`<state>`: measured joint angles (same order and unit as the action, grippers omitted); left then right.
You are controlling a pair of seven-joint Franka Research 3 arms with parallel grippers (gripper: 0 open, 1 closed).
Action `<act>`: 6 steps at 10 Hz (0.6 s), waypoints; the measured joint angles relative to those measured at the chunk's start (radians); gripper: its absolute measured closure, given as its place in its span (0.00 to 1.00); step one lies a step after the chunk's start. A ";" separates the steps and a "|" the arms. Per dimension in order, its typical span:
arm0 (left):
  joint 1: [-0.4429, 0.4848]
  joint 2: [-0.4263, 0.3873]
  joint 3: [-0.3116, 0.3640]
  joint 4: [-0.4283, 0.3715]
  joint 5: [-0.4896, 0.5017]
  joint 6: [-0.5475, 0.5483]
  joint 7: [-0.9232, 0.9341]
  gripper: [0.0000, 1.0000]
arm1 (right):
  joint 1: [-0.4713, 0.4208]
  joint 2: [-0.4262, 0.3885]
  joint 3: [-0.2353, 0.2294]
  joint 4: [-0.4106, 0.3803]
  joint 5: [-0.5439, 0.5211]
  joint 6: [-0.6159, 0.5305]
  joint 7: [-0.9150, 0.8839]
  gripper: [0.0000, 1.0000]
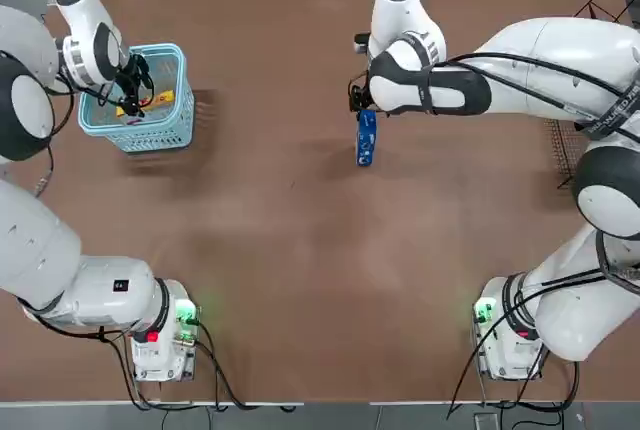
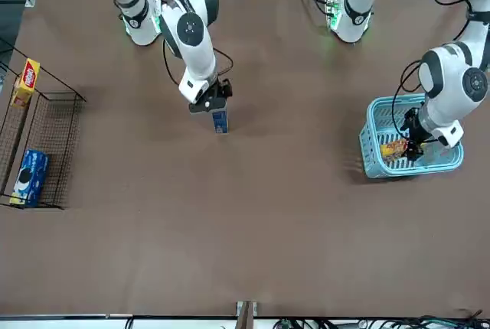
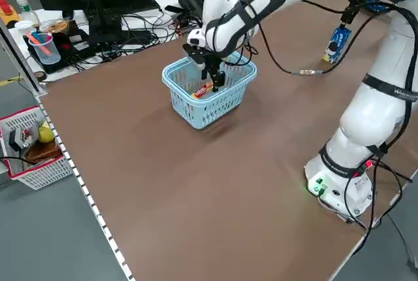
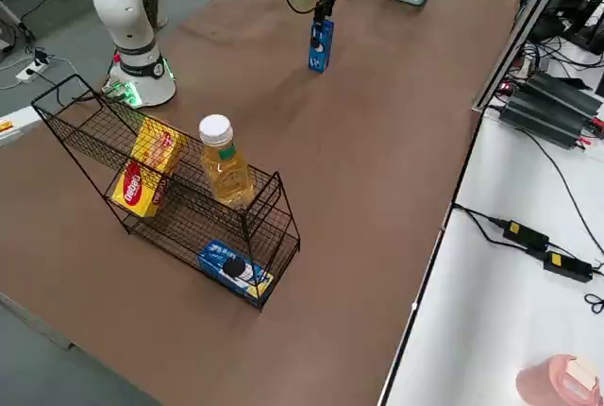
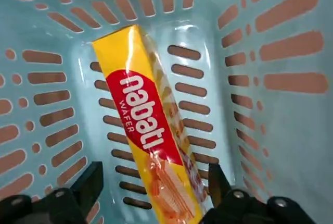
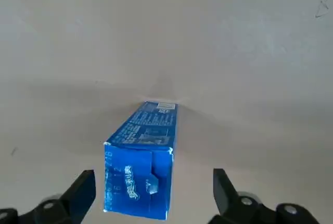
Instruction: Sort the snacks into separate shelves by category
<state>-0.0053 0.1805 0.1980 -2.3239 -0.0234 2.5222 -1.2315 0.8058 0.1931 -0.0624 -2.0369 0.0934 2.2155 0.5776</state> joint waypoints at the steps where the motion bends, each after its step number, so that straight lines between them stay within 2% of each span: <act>1: 0.001 0.008 0.000 -0.009 0.000 0.020 0.000 0.13 | 0.000 0.006 0.000 0.003 0.000 0.003 0.000 0.00; 3: 0.002 0.039 0.000 -0.016 0.000 0.069 0.000 0.16 | 0.000 0.019 0.000 0.010 0.000 0.006 0.000 0.00; 5: 0.002 0.059 0.000 -0.016 0.000 0.086 0.000 0.24 | 0.000 0.027 0.000 0.013 0.000 0.015 0.000 0.00; 6: 0.001 0.063 0.000 -0.016 0.000 0.089 0.000 0.32 | 0.000 0.028 0.000 0.013 -0.001 0.016 0.000 0.00</act>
<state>-0.0040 0.2434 0.1981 -2.3403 -0.0234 2.6111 -1.2315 0.8060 0.2210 -0.0626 -2.0242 0.0928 2.2318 0.5776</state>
